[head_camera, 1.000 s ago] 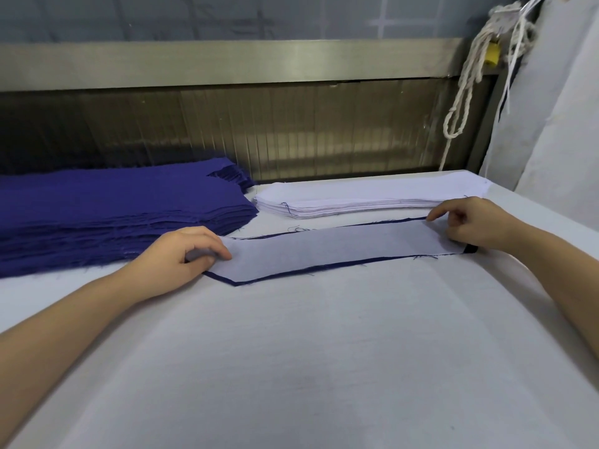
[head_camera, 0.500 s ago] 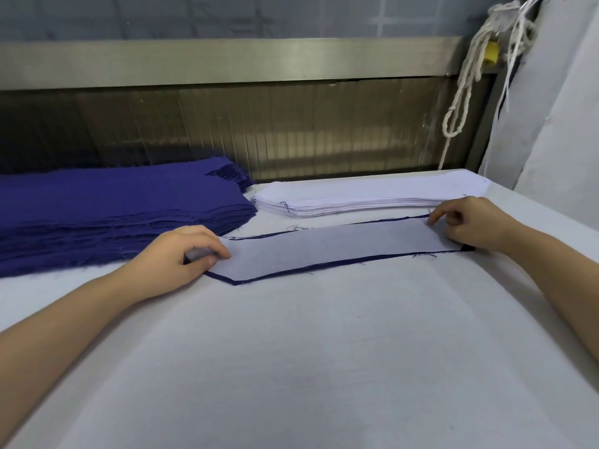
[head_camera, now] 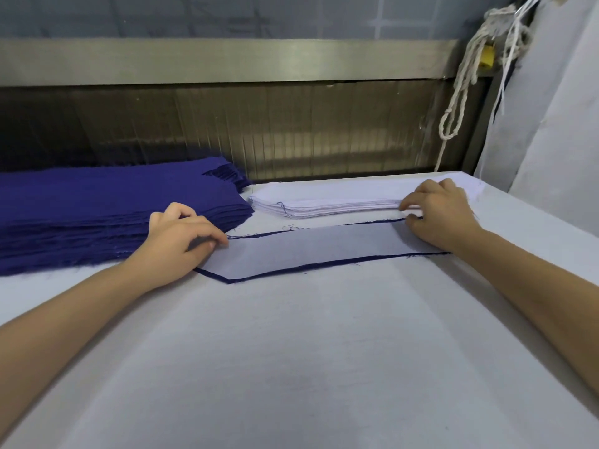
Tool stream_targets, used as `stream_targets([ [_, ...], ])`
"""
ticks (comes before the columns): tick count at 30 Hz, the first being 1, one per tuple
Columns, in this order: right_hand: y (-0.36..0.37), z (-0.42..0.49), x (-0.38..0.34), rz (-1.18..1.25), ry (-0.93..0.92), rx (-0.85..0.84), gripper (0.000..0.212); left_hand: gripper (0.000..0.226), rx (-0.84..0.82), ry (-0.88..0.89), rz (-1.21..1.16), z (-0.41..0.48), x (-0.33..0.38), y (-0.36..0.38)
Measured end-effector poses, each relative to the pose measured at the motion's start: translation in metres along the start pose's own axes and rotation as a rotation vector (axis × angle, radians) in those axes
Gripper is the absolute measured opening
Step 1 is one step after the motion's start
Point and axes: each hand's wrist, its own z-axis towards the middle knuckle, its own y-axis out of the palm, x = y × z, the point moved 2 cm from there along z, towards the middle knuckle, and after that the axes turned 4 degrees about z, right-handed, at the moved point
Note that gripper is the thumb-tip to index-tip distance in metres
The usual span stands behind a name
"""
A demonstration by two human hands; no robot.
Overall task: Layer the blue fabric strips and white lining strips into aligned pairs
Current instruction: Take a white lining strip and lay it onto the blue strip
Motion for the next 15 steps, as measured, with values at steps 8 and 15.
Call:
stream_targets([
  [8,0.013,0.032,-0.094,0.166,-0.235,-0.015,0.034,0.022,0.016,-0.071,0.008,0.039,0.014,0.01],
  [15,0.03,0.054,-0.142,0.034,-0.366,-0.048,0.032,0.023,-0.003,-0.15,-0.058,0.068,0.027,0.019],
])
